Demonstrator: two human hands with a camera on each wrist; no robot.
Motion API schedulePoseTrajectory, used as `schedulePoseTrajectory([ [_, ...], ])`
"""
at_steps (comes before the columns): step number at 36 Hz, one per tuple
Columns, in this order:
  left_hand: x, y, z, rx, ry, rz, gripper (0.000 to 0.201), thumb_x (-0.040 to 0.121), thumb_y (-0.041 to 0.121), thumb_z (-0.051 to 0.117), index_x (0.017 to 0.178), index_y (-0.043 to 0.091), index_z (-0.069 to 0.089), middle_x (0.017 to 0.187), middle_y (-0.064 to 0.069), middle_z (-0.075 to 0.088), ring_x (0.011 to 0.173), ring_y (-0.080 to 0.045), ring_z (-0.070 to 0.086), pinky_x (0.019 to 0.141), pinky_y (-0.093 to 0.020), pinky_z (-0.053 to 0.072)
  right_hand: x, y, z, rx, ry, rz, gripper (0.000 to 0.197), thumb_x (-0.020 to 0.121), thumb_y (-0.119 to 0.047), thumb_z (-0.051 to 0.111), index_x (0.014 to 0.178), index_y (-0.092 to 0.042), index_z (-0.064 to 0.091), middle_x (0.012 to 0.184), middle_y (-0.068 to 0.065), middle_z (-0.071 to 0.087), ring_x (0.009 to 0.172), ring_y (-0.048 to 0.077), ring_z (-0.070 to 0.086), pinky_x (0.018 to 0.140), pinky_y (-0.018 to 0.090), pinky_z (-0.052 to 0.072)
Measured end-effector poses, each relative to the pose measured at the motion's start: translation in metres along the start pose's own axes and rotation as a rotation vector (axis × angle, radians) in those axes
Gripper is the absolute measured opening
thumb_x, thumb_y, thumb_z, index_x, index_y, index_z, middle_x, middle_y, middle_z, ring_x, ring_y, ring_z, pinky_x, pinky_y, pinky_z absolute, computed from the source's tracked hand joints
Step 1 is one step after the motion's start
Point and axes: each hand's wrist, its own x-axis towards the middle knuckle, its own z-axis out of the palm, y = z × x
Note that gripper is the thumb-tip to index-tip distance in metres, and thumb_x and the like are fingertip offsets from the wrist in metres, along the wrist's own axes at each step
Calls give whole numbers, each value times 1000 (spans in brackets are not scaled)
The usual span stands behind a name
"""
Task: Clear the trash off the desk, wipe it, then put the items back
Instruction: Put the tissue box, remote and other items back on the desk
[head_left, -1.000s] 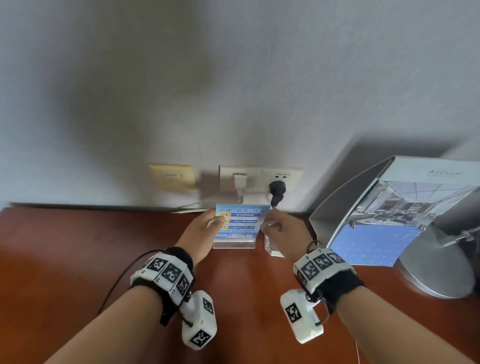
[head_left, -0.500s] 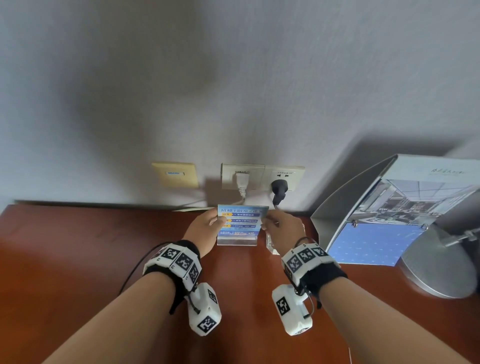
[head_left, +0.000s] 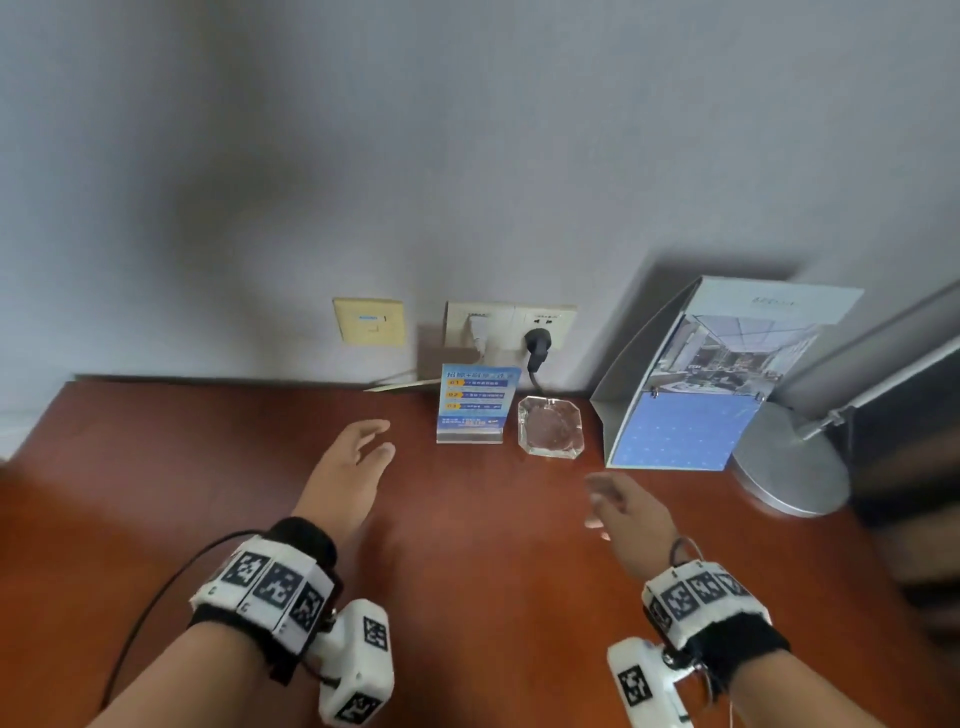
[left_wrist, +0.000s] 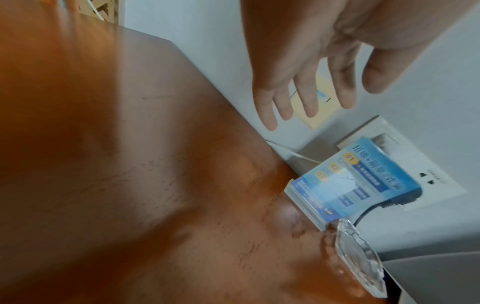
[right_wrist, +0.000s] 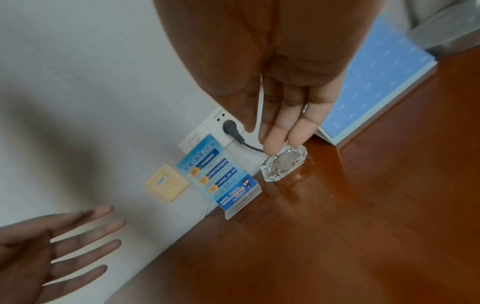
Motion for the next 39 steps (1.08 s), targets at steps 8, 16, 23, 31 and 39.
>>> schedulePoseTrajectory([
  [8,-74,6,-21,-44,-77,94,22,97,18,46,107,28,64,111,15,64,109,-5,57,99,-32,43,-70,-16,-1,-28,-4,-59,18,95,-19,49,103,-32,59,90,-7,70,84,9,67,81,35,56],
  [16,-143,18,-31,-127,-93,129,22,98,14,45,109,21,62,106,6,68,103,-10,62,94,-32,44,-136,-39,2,-31,-57,-188,17,95,-16,49,100,-26,62,93,-4,69,81,12,68,76,25,53],
  [23,-217,9,-30,-151,-19,90,20,97,18,47,109,23,63,106,8,68,104,-9,62,92,-29,45,-190,-34,3,-21,-108,-288,17,94,-18,51,93,-31,61,90,-7,69,76,10,68,69,22,49],
  [31,-310,-9,3,-151,4,-16,19,97,19,47,107,24,63,109,5,67,105,-10,62,94,-31,46,-253,18,-3,67,-135,-274,17,94,-13,50,96,-22,65,88,-1,70,72,12,65,63,18,46],
  [39,-353,-18,7,-73,-84,-6,17,95,24,50,106,29,62,113,9,64,105,-5,60,89,-26,46,-281,40,-2,109,-174,-239,17,95,-8,48,94,-16,64,83,1,68,68,9,62,49,6,40],
])
